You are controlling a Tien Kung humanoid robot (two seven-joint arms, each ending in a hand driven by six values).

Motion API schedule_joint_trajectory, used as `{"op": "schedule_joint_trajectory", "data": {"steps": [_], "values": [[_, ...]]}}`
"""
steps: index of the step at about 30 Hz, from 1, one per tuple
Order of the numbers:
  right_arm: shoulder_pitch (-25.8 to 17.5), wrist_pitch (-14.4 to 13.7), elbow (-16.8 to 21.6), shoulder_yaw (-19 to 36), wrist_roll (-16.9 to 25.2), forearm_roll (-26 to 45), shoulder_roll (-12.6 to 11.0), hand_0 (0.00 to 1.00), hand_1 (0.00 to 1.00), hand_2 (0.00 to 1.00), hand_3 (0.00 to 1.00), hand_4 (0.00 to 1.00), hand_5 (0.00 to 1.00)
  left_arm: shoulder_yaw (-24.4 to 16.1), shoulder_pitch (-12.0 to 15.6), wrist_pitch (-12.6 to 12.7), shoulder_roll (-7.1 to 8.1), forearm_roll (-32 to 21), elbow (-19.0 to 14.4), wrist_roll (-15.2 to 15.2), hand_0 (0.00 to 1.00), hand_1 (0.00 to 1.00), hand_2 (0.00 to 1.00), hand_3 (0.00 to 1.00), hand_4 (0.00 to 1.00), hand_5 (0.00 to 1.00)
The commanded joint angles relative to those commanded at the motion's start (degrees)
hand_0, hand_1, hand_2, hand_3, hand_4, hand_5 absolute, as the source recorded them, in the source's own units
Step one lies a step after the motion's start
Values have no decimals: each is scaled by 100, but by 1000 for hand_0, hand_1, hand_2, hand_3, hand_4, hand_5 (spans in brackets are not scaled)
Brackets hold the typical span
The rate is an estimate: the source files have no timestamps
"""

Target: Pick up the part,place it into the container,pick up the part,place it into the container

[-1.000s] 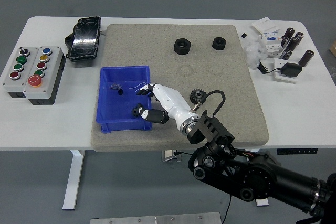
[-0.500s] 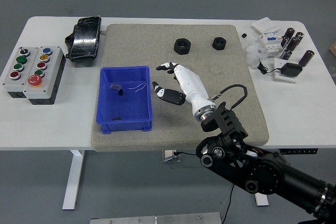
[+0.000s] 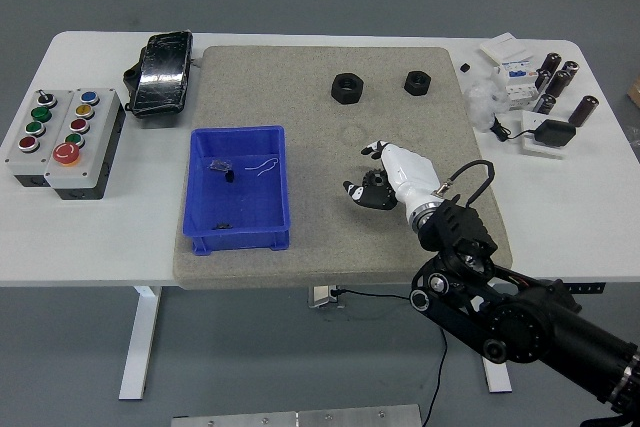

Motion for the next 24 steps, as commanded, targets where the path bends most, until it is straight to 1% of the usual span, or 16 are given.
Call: {"op": "schedule_joint_trajectory", "data": {"steps": [5, 6, 11, 12, 17, 18, 23, 24], "values": [[40, 120, -168, -67, -31, 19, -6, 580, 738, 802, 826, 910, 578, 2, 1, -3, -4, 6, 0, 1, 663, 630, 573, 613, 688, 349], [45, 128, -186, -78, -32, 24, -5, 569, 729, 791, 817, 930, 603, 3, 1, -3, -4, 6, 0, 1, 663, 629, 573, 613, 688, 347], [75, 138, -302, -160, -35, 45, 29, 569, 729, 791, 817, 930, 603, 6, -6, -4, -1, 10, 0, 0, 663, 629, 573, 613, 688, 347], [80, 139, -324, -175, -37, 46, 34, 527, 715, 768, 787, 861, 507, 10, -8, -5, -1, 7, 0, -2, 663, 629, 572, 613, 688, 347], [93, 116, -395, -232, -31, 52, 43, 527, 715, 768, 787, 861, 507, 17, -10, -7, -2, 7, 0, -5, 663, 629, 572, 613, 688, 347], [94, 103, -405, -242, -29, 44, 44, 494, 687, 692, 689, 641, 294, 16, -9, -7, -2, 9, 0, -4, 663, 629, 572, 613, 688, 346], [98, 16, -433, -294, -39, -46, 48, 494, 687, 692, 689, 641, 294, 15, -8, -7, -1, 13, 0, -7, 663, 629, 572, 613, 688, 346], [98, 0, -438, -306, -43, -69, 49, 453, 620, 590, 625, 359, 24, 16, -9, -7, -2, 12, 0, -9, 663, 629, 572, 614, 688, 346]]}}
